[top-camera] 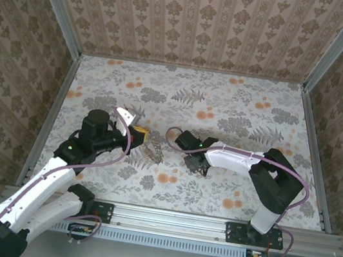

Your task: Put the keys on the keyring

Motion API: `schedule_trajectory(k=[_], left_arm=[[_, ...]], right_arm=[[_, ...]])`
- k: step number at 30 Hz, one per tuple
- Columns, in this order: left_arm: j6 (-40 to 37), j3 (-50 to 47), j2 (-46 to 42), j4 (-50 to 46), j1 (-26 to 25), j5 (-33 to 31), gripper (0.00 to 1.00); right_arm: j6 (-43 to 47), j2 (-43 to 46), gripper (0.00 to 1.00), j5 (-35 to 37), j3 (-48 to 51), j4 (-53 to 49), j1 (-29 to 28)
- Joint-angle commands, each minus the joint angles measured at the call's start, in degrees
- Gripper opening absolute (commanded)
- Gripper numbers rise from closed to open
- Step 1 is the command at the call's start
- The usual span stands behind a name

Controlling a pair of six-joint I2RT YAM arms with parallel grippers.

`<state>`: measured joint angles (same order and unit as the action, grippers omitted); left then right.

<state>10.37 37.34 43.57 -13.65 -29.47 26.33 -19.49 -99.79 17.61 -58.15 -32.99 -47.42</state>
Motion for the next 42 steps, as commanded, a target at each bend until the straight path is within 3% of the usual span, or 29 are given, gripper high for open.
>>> schedule_trajectory(k=[1, 23, 42], left_arm=[[0.9, -0.2, 0.1, 3.1, 0.6, 1.4, 0.0], [1.2, -0.3, 0.3, 3.5, 0.6, 2.1, 0.0], [0.9, 0.2, 1.1, 3.2, 0.6, 2.1, 0.0]], right_arm=[[0.2, -0.6, 0.33, 1.1, -1.7, -1.0, -0.8], [0.6, 0.8, 0.37, -5.6, -0.4, 4.4, -0.5], [1.6, 1.2, 0.32, -8.3, 2.2, 2.9, 0.6]])
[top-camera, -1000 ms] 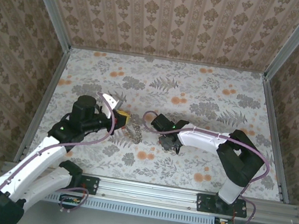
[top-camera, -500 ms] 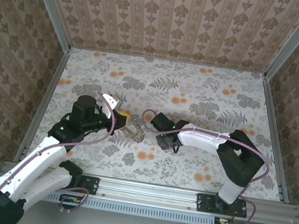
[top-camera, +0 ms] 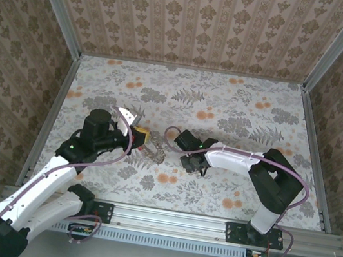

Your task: Put the keys on the keyring

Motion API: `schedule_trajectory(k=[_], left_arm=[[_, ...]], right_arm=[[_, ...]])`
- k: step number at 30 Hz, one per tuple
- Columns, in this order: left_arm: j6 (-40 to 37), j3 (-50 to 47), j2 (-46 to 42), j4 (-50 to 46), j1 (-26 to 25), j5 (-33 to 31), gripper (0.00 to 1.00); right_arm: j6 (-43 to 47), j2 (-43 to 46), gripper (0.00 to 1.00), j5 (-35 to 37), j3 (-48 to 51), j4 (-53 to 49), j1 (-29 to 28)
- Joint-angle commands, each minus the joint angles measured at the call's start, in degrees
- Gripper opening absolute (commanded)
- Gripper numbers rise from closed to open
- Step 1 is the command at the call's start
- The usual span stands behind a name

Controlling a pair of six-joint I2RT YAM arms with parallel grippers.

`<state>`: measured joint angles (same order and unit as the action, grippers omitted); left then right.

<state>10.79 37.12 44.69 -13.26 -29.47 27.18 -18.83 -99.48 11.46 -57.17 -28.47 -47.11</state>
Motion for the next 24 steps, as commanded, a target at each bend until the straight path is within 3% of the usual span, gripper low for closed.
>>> schedule_trajectory(k=[1, 6, 18, 24], left_arm=[[0.4, 0.4, 0.0, 2.7, 0.6, 1.3, 0.0], [0.3, 0.6, 0.1, 2.7, 0.6, 1.2, 0.0], [0.1, 1.0, 0.5, 2.5, 0.9, 1.3, 0.0], [0.2, 1.2, 0.7, 2.3, 1.0, 1.3, 0.0]], right_arm=[[1.0, 0.7, 0.32, -2.0, 1.3, -1.7, 0.2], [1.6, -0.3, 0.31, -1.0, 0.9, -1.9, 0.3], [2.0, 0.0, 0.11, -0.7, 0.7, -3.6, 0.8], [3.2, 3.7, 0.07, -4.8, 0.8, -2.5, 1.0]])
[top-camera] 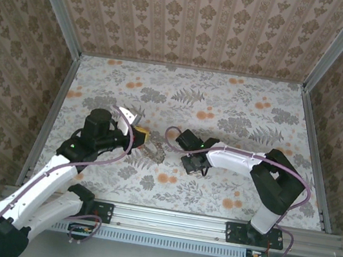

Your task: Put the keys on the keyring

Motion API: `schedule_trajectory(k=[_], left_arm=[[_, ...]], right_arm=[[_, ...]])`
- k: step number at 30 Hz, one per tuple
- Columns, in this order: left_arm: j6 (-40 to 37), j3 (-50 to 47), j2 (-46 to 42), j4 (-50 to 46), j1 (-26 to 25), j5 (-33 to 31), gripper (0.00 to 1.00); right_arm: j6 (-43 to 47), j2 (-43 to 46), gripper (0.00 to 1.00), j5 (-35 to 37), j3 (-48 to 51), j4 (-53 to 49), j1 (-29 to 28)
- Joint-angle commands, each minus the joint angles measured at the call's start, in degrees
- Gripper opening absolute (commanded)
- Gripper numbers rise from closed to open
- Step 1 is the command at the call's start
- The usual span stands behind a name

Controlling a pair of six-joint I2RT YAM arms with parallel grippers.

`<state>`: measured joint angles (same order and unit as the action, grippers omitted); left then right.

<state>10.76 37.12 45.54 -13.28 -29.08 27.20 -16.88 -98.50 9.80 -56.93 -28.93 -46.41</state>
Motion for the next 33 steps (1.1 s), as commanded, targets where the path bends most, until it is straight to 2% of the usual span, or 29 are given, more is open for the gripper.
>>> schedule_trajectory(k=[1, 6, 10, 22, 30, 33], left_arm=[[0.2, 1.2, -0.2, 2.2, 0.6, 1.3, 0.0], [0.2, 1.1, -0.2, 2.3, 0.6, 1.3, 0.0], [0.5, 0.9, -0.2, 2.6, 0.6, 1.3, 0.0], [1.1, 0.6, -0.5, 1.9, 0.5, 0.4, 0.0], [0.8, 0.4, -0.3, 2.0, 0.6, 0.0, 0.0], [0.7, 0.5, -0.2, 2.1, 0.7, -0.2, 0.0]], right_arm=[[1.3, 3.9, 0.06, -4.2, 0.8, -0.3, 0.3], [3.7, 9.7, 0.0, -9.8, 3.0, 4.6, 0.2], [5.5, 11.1, 0.0, -13.3, 4.3, 6.5, 0.3], [5.0, 2.0, 0.0, -18.9, 3.3, 12.3, 0.4], [4.6, 0.5, 0.0, -19.7, 3.3, 13.3, 0.9], [4.9, 1.5, 0.1, -19.5, 3.8, 13.0, 0.9]])
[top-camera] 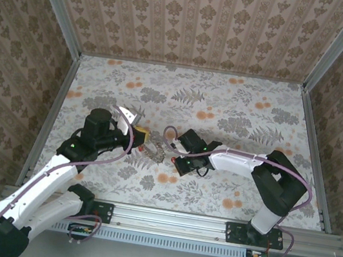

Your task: Put the keys on the keyring

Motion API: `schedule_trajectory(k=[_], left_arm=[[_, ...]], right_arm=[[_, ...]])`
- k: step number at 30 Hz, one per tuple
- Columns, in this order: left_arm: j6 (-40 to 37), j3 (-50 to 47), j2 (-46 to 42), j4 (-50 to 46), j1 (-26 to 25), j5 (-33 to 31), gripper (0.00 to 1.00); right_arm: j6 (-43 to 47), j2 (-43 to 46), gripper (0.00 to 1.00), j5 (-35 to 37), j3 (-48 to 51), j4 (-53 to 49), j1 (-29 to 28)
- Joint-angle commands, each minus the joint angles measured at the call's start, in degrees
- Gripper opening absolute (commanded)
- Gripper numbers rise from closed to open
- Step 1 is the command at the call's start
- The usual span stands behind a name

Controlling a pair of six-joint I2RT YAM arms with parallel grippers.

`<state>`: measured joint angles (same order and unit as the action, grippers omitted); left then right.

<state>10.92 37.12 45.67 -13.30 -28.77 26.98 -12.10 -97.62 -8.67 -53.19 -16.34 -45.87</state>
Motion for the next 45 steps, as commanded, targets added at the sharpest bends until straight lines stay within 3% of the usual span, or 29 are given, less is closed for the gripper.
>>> schedule_trajectory(k=[1, 9, 15, 26, 39, 45], left_arm=[[0.6, 0.4, -0.4, 2.1, 0.4, 0.1, 0.0], [1.1, 0.1, -0.4, 2.8, 0.5, 0.5, 0.0], [1.5, 0.1, -0.7, 2.9, 0.7, 0.7, 0.0], [0.6, 1.0, -2.3, 0.4, 2.3, 0.4, 0.0], [0.7, 1.5, -2.3, 0.1, 4.3, 1.2, 0.0], [0.7, 1.5, -2.2, 0.2, 4.5, 1.3, 0.0]], right_arm=[[0.2, 1.1, 0.13, -0.7, 0.3, 0.3, 0.4], [3.3, 5.9, 0.34, 6.0, 2.9, -0.6, -1.6], [6.2, 4.8, 0.36, 15.2, 1.2, -2.7, -5.4], [7.6, 0.3, 0.42, 22.4, -1.6, -4.0, -9.5], [8.6, -3.0, 0.37, 25.0, -1.9, -4.1, -10.3], [8.8, -2.6, 0.22, 24.9, -1.5, -3.8, -10.4]])
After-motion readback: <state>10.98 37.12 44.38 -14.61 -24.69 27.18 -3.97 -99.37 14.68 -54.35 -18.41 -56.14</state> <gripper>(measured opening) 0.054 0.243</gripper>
